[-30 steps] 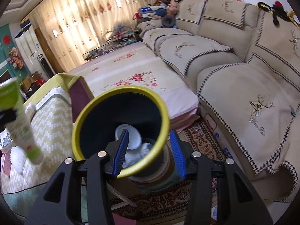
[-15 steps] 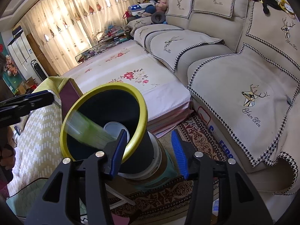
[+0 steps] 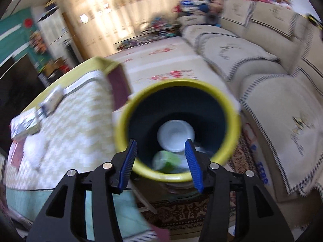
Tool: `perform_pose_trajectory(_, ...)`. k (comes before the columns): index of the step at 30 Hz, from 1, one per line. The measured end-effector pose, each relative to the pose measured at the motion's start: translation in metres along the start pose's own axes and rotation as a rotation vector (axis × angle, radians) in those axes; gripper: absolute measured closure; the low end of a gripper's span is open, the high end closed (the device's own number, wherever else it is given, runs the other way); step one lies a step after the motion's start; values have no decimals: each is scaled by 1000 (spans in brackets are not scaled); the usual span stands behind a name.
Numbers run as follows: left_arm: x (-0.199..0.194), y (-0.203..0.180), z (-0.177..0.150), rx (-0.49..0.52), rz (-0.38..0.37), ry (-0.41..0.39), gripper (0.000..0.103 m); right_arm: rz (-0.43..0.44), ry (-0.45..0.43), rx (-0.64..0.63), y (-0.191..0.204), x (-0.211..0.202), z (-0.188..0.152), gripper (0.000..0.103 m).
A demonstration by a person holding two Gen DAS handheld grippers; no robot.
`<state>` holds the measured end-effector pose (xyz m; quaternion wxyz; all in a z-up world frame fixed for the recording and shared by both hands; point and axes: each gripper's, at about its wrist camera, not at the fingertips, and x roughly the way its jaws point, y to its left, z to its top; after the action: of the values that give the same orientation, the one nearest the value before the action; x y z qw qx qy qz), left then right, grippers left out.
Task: Collect trash
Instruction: 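Grasp the white foam netting with the right gripper and lift it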
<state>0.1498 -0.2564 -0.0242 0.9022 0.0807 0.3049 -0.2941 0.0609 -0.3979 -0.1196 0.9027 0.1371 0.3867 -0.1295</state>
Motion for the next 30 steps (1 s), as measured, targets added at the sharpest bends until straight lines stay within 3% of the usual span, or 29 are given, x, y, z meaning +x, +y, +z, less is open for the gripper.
perform_pose_trajectory(5,-52,67,-44,-116,149,-13,17,140,55,-162,87,17,2,54)
perform_pose_trajectory(9,-83,106,-84,-189,238,-10,17,252,112,-290,156,32,-2,42)
perform_pose_trajectory(12,-95,129,-107,-214,280,-9,17,324,134,-390,204,43,-5,25)
perform_pose_trajectory(15,-98,142,-119,-240,282,-7,17,325,140,-490,238,54,-4,11)
perform_pose_trajectory(20,-100,153,-132,-263,263,-7,17,281,197,-561,266,77,-6,10)
perform_pose_trajectory(23,-94,149,-129,-268,255,1,17,277,209,-555,271,80,-10,20)
perform_pose_trajectory(30,-83,145,-131,-276,231,22,17,294,197,-525,265,63,-13,71)
